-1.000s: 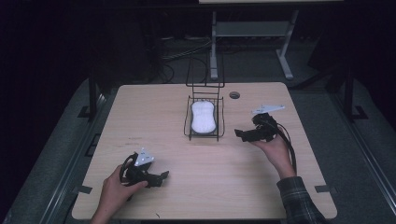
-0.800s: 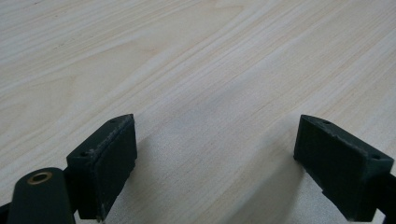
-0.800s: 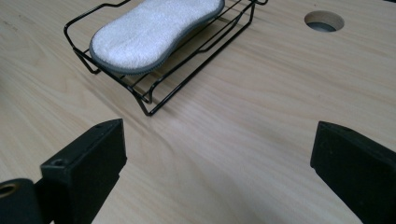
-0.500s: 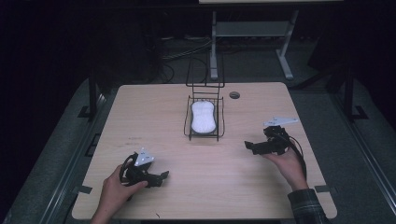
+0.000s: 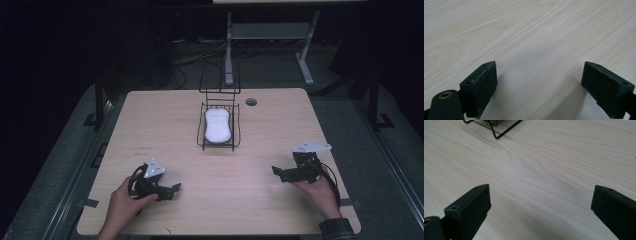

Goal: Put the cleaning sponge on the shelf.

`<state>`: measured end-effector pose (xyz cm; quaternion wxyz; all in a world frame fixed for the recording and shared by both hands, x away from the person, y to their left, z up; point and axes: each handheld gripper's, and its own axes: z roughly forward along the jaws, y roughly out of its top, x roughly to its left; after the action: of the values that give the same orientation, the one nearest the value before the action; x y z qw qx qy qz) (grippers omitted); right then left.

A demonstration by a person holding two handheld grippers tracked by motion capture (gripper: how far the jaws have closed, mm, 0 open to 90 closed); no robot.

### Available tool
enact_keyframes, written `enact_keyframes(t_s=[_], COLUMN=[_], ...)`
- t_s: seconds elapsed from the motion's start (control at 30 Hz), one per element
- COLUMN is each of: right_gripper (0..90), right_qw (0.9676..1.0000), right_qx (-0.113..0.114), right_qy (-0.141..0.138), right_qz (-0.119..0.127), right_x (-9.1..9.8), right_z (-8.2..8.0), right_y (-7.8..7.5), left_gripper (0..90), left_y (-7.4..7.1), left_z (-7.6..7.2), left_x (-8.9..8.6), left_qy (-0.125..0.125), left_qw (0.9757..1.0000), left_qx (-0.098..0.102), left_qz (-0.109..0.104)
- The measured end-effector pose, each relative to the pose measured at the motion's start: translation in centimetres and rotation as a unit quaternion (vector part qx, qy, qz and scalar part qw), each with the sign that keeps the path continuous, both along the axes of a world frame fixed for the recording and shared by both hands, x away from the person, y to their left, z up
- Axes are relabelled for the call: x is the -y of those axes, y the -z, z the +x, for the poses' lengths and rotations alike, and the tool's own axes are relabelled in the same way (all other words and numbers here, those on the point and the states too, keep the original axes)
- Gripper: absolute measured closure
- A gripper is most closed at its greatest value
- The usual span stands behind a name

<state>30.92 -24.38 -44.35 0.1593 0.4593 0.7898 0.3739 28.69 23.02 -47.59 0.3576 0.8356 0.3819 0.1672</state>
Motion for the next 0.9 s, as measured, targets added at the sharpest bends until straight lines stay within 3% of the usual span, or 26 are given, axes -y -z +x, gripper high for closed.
enact_keyframes(t_s=[0.6,0.9], right_gripper=[2.3,2.2], right_qw=[0.9995,0.9987], right_qx=[-0.005,-0.007], right_qy=[0.027,0.029], right_qz=[-0.013,-0.041], right_x=[3.1,3.4], right_z=[-3.7,-4.2], right_y=[3.2,4.0], left_gripper=[12.4,12.4], left_y=[0.0,0.0], left_z=[0.0,0.0], left_x=[0.0,0.0], left_qy=[0.000,0.000], left_qw=[1.0000,1.0000], left_qx=[0.000,0.000], left_qz=[0.000,0.000])
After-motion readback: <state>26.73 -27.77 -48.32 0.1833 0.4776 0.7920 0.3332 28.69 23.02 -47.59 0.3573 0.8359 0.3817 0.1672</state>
